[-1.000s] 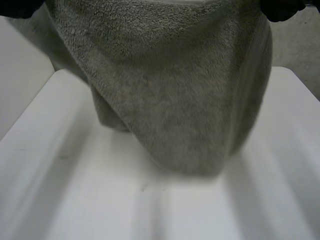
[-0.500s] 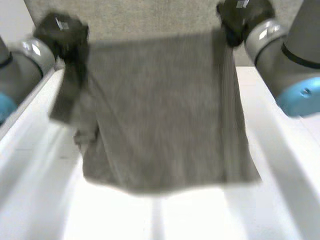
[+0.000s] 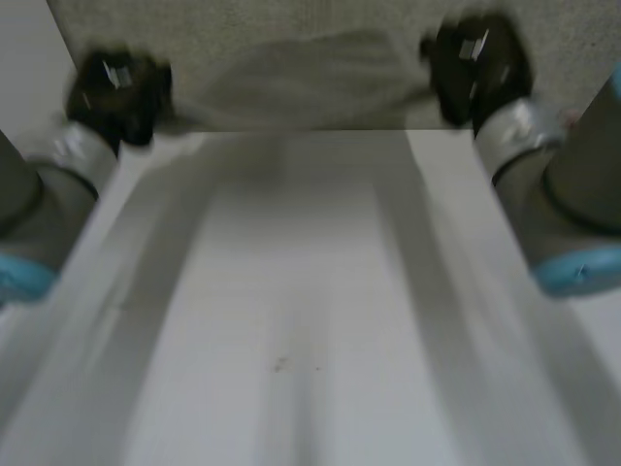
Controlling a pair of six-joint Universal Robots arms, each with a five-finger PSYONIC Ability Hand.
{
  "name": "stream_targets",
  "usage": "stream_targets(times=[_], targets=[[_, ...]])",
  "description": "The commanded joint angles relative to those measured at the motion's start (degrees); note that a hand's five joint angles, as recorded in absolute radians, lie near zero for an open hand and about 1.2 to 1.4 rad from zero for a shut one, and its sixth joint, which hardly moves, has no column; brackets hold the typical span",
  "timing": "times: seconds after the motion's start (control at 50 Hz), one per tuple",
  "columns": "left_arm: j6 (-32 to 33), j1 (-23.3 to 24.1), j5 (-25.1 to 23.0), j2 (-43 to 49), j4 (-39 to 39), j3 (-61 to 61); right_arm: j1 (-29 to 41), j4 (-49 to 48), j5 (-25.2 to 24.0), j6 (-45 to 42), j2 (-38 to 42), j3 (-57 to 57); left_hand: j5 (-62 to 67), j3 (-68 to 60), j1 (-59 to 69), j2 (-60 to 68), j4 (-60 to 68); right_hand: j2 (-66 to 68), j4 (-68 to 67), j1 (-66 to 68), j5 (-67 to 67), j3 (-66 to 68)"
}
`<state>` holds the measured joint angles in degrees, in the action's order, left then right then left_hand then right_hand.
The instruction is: Fold the laundry
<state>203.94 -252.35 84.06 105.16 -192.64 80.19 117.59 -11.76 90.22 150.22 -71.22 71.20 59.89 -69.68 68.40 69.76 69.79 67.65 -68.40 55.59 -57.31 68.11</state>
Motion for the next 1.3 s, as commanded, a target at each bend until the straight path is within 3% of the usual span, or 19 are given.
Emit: stream_targets(times=[0.02,0.12,0.36,0.38,0.54,0.84,1.06,1.16,1.3], targets=[[0.40,-0.16,0.05,7.86,-5.91,15.00,0.18,0.42,-0.75,0.34,8.29,10.01,10.11,-10.32,11.60,10.24,10.21,12.35,-11.60,24.41,-12.69,11.89],[5.22,0.19,-0.03,11.55,-7.93,21.32,0.09,2.34,-0.75,0.16,13.82,13.96,10.11,-10.32,11.60,10.24,10.21,12.35,-11.60,24.41,-12.69,11.89],[8.58,-0.25,-0.12,6.12,-7.66,23.96,-1.66,4.37,-2.68,5.26,11.01,18.36,10.11,-10.32,11.60,10.24,10.21,12.35,-11.60,24.41,-12.69,11.89],[8.58,-0.25,-0.12,5.32,-7.66,24.40,-2.71,4.37,-2.77,7.87,10.75,18.80,10.11,-10.32,11.60,10.24,10.21,-5.08,5.82,6.99,4.74,-5.53],[8.49,0.37,-0.04,2.77,-7.40,25.46,-8.60,4.46,-3.21,22.03,9.34,18.28,10.11,-10.32,11.60,10.24,10.21,-34.99,35.73,-22.93,34.65,-35.45],[8.31,0.72,0.05,2.42,-7.31,25.81,-11.16,3.50,-3.03,12.29,10.92,17.66,10.11,-10.32,11.60,10.24,10.21,-37.54,38.29,-25.48,37.20,-38.00],[8.31,0.72,0.05,2.33,-7.23,25.81,-10.36,4.55,-4.17,12.47,9.78,18.98,10.11,-10.32,11.60,10.24,10.21,-41.92,42.67,-29.86,41.59,-42.38],[8.23,0.90,0.23,2.06,-7.14,24.75,-10.36,5.26,-7.77,13.78,6.10,23.19,10.11,-10.32,11.60,10.24,10.21,-42.26,43.01,-30.20,41.92,-42.72],[7.26,1.60,0.23,-0.04,-6.09,21.86,-10.19,4.47,-8.74,17.12,8.19,24.08,10.11,-10.32,11.60,10.24,10.21,-41.42,42.16,-29.36,41.08,-41.88]])
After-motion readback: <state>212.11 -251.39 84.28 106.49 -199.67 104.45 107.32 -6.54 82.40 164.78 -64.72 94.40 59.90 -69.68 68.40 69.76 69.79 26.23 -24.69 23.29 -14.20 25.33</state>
